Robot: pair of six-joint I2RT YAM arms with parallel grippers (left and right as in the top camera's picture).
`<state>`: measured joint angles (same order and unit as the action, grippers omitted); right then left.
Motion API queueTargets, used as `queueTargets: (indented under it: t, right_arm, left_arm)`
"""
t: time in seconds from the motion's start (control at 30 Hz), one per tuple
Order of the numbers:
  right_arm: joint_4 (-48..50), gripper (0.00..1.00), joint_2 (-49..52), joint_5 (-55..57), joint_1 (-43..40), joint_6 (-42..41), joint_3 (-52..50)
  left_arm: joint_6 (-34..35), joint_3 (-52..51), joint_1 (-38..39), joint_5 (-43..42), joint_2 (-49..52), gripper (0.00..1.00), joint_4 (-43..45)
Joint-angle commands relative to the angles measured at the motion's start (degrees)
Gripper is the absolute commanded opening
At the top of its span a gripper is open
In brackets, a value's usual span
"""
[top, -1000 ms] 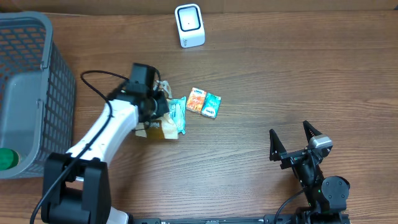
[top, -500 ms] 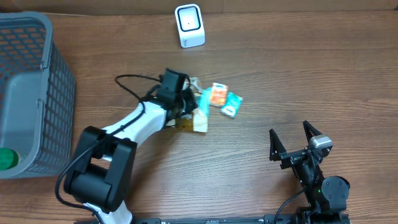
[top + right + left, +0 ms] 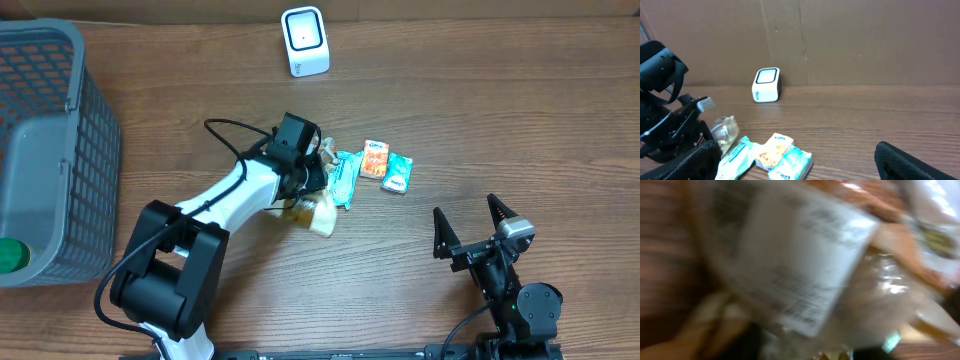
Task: Scan the item barcode
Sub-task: 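Lower the mushroom bag left of the packets and open the left gripper, then move the left gripper back down into the basket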
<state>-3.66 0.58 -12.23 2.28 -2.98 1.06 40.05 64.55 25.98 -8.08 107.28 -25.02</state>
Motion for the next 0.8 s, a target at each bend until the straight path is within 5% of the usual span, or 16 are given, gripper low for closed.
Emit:
queueTargets:
  t: [0.0, 0.03, 0.07, 0.5, 0.77]
  right_arm:
    - [0.33, 1.00, -0.42, -0.33, 0.24, -0.24, -0.61]
    - [0.33, 1.00, -0.42, -0.31, 0.24, -0.24, -0.63]
    - [0.33, 1.00, -0.42, -0.31, 0.24, -0.24, -0.61]
    - [0.31, 1.00, -0.42, -0.31, 0.24, -0.24, -0.61]
    - [0.33, 1.00, -0.42, -0.31, 0.24, -0.24, -0.61]
  left_arm:
    - [-4.70, 5.68, -1.01, 5.92, 1.60, 0.68, -6.97]
    - [-5.90, 8.70, -0.98, 7.63, 1.29, 0.93, -10.23]
    - [-6.45, 11.02, -0.98, 8.66, 1.07, 1.00, -12.57]
    - [-19.19, 45.99, -3.48, 8.92, -6.71, 1.00, -37.18]
    - [-22.43, 58.95, -20.02, 9.57, -14.32, 1.00, -50.25]
